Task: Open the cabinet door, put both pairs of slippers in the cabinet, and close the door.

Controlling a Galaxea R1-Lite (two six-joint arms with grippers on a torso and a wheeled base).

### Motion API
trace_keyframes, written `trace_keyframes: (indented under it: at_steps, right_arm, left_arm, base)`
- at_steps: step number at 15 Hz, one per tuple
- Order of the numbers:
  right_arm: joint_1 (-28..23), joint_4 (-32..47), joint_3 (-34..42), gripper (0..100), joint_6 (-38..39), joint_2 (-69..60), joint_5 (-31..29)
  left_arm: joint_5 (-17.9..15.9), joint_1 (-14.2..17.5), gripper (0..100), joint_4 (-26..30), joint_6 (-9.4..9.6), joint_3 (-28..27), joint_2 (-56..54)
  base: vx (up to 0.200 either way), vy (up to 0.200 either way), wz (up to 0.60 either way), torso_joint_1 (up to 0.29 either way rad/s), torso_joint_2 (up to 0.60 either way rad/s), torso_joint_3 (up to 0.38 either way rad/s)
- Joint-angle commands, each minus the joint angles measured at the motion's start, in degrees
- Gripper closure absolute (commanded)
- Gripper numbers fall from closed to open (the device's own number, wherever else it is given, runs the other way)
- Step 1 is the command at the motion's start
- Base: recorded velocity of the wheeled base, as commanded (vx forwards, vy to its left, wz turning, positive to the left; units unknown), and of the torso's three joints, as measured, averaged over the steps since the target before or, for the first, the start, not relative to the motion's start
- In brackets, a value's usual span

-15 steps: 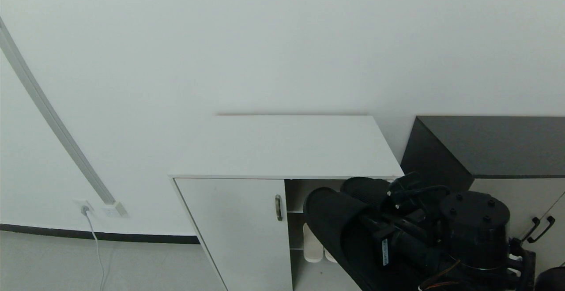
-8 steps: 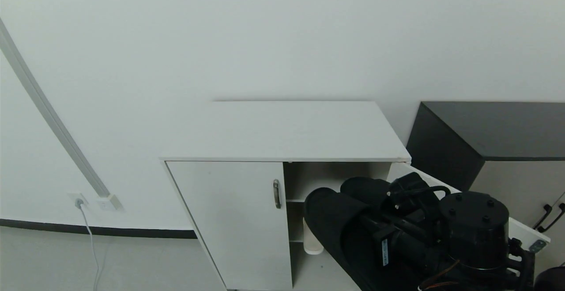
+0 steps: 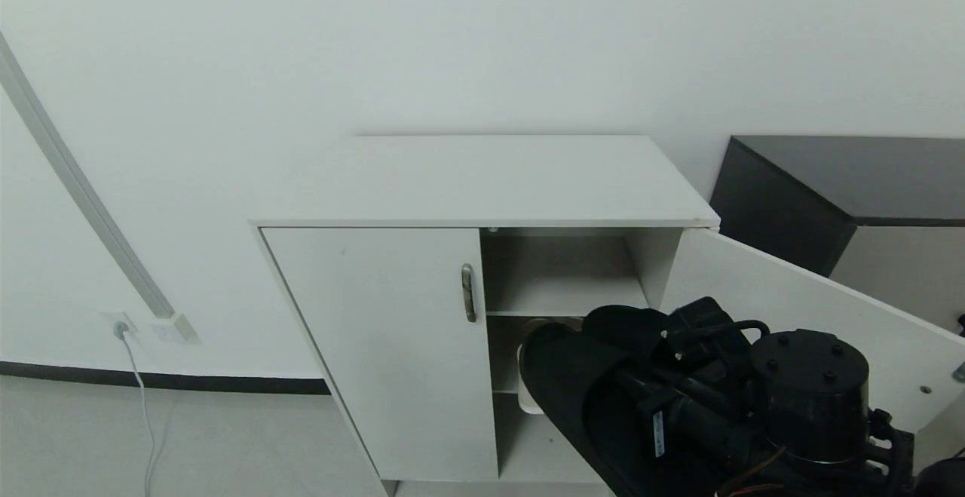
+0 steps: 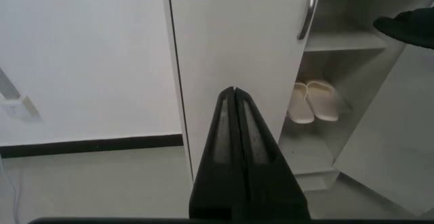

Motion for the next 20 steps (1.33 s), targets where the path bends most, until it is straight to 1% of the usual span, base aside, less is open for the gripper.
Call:
trace_keyframes:
  at_steps: [1, 11, 17, 20]
  right_arm:
    - [-0.02, -0.02, -0.01, 100, -0.01, 0.48, -0.01]
    - [0.25, -0.28, 0.34, 100, -0.01, 1.36, 0.25]
    - [0.51, -0.46, 0.34, 100, 0.16, 1.36, 0.16]
    - [0.69, -0.46, 0.34, 100, 0.16, 1.27, 0.25]
  left_arm:
    - [0.0, 0.01, 100, -0.01, -0.03, 0.03, 0.07]
    - [0.0, 0.01, 100, -0.01, -0.03, 0.03, 0.07]
    - [0.0, 0.01, 100, -0.01, -0.03, 0.03, 0.07]
    - [0.0, 0.01, 100, -0.01, -0.03, 0.03, 0.07]
  base:
    - [0.0, 0.0, 0.0, -0.183, 0.49, 0.315]
    - [0.0, 0.0, 0.0, -0.138, 0.47, 0.333]
    - [0.0, 0.0, 0.0, -0.053, 0.44, 0.391]
    - [0.0, 0.0, 0.0, 0.002, 0.2, 0.186]
